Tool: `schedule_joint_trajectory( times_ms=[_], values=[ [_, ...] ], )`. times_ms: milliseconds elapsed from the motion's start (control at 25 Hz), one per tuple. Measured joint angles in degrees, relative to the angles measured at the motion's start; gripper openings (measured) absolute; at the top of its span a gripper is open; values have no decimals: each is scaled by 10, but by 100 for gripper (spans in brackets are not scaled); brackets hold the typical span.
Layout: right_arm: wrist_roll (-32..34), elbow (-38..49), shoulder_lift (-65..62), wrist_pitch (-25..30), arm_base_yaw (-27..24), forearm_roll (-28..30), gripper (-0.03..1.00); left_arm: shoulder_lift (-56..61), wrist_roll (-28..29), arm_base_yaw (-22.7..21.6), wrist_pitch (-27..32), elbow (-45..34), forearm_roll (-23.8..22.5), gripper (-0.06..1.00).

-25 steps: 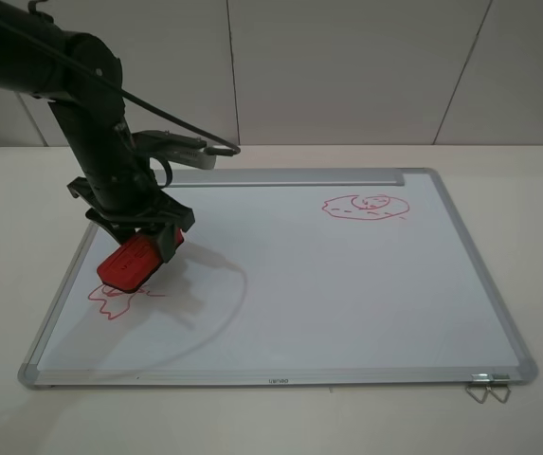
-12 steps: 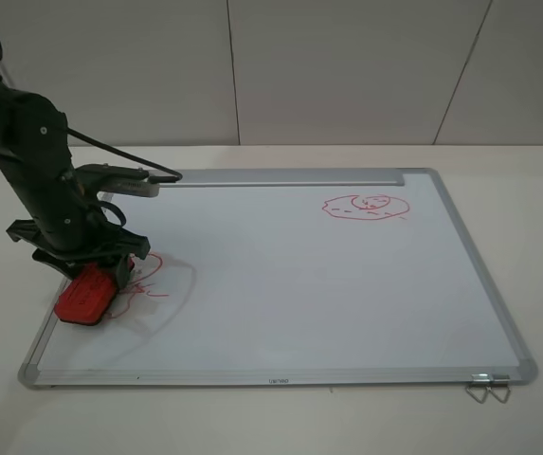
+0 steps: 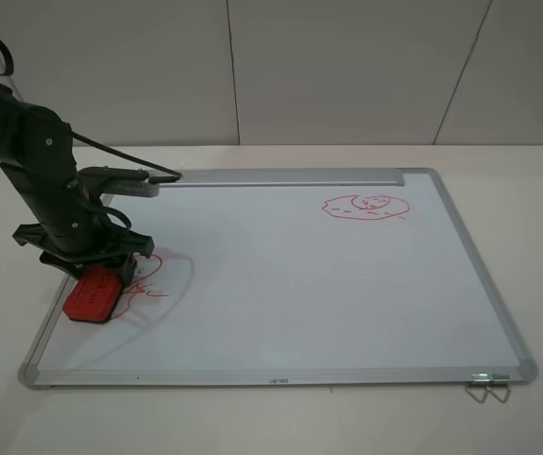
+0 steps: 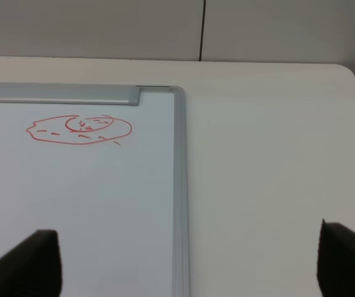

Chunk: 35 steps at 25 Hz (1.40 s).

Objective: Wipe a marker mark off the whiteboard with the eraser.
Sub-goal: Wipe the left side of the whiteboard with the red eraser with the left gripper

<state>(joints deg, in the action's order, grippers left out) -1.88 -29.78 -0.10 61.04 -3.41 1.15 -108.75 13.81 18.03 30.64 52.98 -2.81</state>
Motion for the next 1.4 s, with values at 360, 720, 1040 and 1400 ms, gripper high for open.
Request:
schedule_joint_trajectory(
  times_ms=[360,720,1040,1400],
  values=[
    [0,0,0,0,0,0,71,-15,2,45,-5,7,-23,57],
    [0,0,0,0,0,0,71,-59,2,131,39,81,-23,57],
    [0,0,0,0,0,0,71,-96,1,169,91,147,-17,57],
    [0,0,0,0,0,0,71,-100,-2,124,95,152,3,57]
  ],
)
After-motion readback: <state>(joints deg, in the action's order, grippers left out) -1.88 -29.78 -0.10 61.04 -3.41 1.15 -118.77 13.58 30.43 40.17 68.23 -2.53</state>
